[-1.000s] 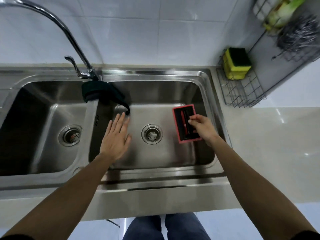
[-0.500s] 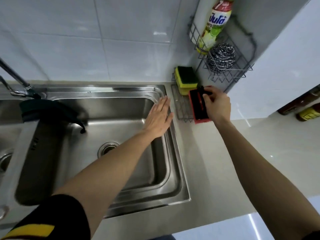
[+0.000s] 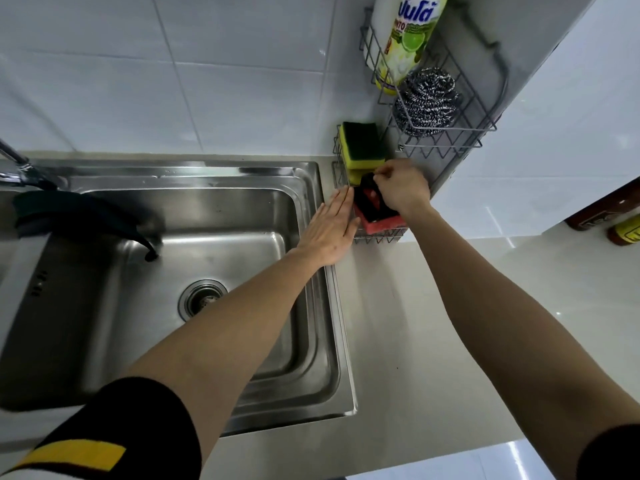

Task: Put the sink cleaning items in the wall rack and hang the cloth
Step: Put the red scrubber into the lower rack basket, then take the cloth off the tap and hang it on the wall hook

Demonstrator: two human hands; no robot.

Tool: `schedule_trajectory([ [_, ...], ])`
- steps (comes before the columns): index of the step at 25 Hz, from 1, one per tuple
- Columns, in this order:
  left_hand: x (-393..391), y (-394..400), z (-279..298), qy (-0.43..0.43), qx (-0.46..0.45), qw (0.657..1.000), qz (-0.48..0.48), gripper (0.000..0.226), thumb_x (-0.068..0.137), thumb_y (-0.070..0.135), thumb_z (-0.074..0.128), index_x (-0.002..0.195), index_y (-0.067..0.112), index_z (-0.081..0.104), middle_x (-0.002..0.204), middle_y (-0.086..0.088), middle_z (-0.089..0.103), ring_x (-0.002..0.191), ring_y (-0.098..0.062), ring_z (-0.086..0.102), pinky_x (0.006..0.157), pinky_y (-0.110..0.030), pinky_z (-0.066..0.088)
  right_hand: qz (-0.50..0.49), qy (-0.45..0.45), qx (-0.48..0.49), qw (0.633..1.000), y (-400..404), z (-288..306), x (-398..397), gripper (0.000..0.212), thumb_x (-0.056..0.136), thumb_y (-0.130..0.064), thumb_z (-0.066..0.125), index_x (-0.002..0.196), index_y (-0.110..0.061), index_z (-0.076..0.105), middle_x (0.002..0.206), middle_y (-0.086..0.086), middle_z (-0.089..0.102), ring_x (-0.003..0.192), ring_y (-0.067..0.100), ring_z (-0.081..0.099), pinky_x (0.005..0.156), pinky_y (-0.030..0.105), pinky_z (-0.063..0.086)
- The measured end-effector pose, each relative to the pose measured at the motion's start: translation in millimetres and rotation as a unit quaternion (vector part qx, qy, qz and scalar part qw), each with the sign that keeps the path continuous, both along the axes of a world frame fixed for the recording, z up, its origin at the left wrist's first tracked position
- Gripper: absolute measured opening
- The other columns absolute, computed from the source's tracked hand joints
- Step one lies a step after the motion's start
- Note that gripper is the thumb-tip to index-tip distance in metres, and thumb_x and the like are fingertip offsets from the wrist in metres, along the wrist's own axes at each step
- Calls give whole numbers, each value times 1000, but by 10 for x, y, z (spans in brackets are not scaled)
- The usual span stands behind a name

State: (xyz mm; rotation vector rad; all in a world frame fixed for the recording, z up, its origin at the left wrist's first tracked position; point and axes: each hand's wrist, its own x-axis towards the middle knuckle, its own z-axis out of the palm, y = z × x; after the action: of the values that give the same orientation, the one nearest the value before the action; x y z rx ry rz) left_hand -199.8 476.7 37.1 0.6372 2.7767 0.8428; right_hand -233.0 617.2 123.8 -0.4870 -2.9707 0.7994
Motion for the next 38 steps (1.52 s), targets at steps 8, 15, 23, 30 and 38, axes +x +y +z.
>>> schedule_trajectory([
  [8, 3, 12, -39, 3, 9, 1000, 6, 61, 102, 38, 21, 152, 17, -6, 162, 0, -8, 148, -10, -9, 120, -32, -1, -16, 23, 79, 996, -98, -133, -22, 22, 98, -22, 45, 116, -26, 56, 110, 11, 68, 104, 35, 64, 82, 42, 51],
  [15, -2, 13, -63, 0, 12, 1000, 4, 61, 102, 38, 21, 152, 17, -6, 162, 0, -9, 148, -10, -9, 122, -34, 2, -13, 11, 81, 997, -108, -255, 53, 24, 98, -19, 46, 119, -27, 54, 111, 11, 68, 104, 36, 64, 75, 38, 47],
  [23, 20, 3, -39, -4, 19, 1000, 7, 61, 102, 39, 22, 152, 18, -6, 162, 1, -8, 148, -10, -8, 121, -32, 1, -13, 20, 47, 999, -44, -405, 194, 26, 97, -17, 47, 121, -24, 52, 110, 12, 68, 100, 36, 65, 75, 38, 47],
  [30, 70, -131, 36, -4, 9, 1000, 14, 64, 102, 41, 24, 152, 15, -6, 162, -3, -6, 148, -12, -6, 122, -36, 3, -6, 65, 57, 996, -92, -416, 274, 35, 95, -10, 47, 127, -20, 56, 124, 9, 64, 106, 34, 64, 86, 41, 52],
  [38, 191, -1334, 124, 33, -45, 992, 115, 65, 101, 42, 27, 153, 13, -1, 162, -5, -3, 149, -17, -3, 118, -32, -2, 53, 185, 55, 980, -565, -307, 436, 26, 92, -15, 51, 115, -17, 63, 121, 4, 60, 112, 27, 53, 82, 42, 51],
])
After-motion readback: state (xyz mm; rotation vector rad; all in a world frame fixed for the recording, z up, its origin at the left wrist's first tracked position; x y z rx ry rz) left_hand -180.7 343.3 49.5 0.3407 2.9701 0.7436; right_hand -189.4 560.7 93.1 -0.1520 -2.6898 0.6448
